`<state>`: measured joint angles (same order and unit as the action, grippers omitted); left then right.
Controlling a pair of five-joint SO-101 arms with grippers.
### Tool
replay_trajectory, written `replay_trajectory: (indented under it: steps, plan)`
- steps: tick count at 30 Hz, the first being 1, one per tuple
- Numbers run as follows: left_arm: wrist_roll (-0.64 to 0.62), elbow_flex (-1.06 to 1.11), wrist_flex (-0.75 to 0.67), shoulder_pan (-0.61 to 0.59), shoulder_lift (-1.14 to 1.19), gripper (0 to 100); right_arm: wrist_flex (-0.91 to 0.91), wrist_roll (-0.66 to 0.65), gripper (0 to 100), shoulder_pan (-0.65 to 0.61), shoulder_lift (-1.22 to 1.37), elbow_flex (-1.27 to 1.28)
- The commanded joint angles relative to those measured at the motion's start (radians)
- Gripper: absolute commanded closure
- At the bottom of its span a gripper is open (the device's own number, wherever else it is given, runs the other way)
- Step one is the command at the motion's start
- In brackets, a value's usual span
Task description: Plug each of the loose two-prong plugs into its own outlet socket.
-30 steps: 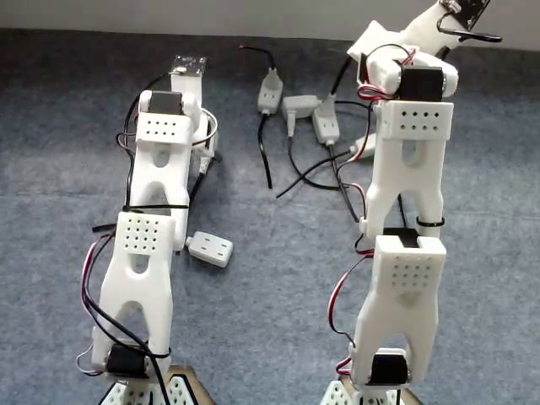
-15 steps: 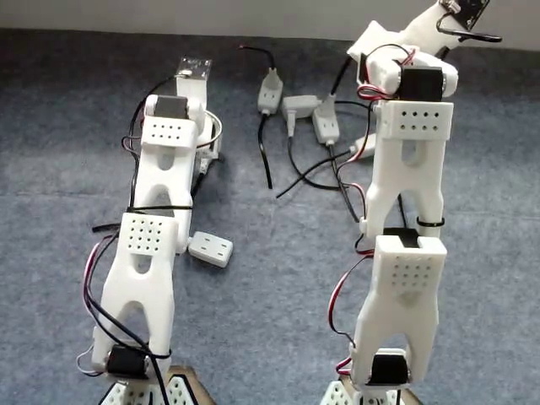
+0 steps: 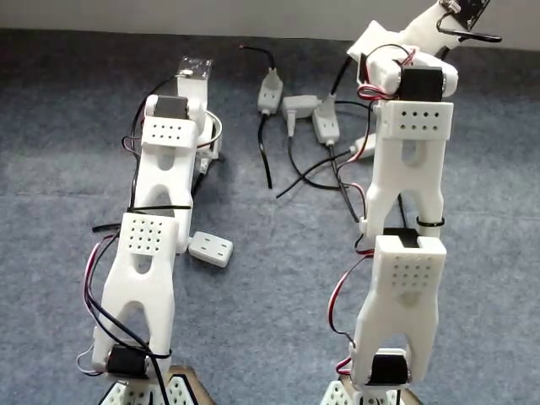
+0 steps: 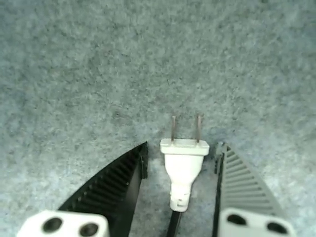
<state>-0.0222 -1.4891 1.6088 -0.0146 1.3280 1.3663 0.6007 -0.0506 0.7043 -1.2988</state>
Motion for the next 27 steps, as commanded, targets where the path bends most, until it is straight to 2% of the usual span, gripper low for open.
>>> replay_trajectory:
  steps: [1,4,12,19,27]
  plan:
    - [0.028,-0.022,-0.006,0.022,-0.002,82,-0.015,0.009,75.3,-0.013,-0.013,-0.054]
    - [0.028,-0.022,-0.005,0.018,-0.002,88,-0.015,0.009,75.3,-0.013,-0.013,-0.054]
    - [0.031,-0.021,0.006,0.018,-0.002,87,-0.016,0.009,75.3,-0.013,-0.013,-0.054]
    - [0.21,-0.021,0.074,0.007,-0.002,77,-0.018,0.009,75.3,-0.013,-0.013,-0.054]
    - [0.256,-0.021,0.077,-0.022,0.001,80,-0.018,0.009,75.3,-0.013,-0.013,-0.054]
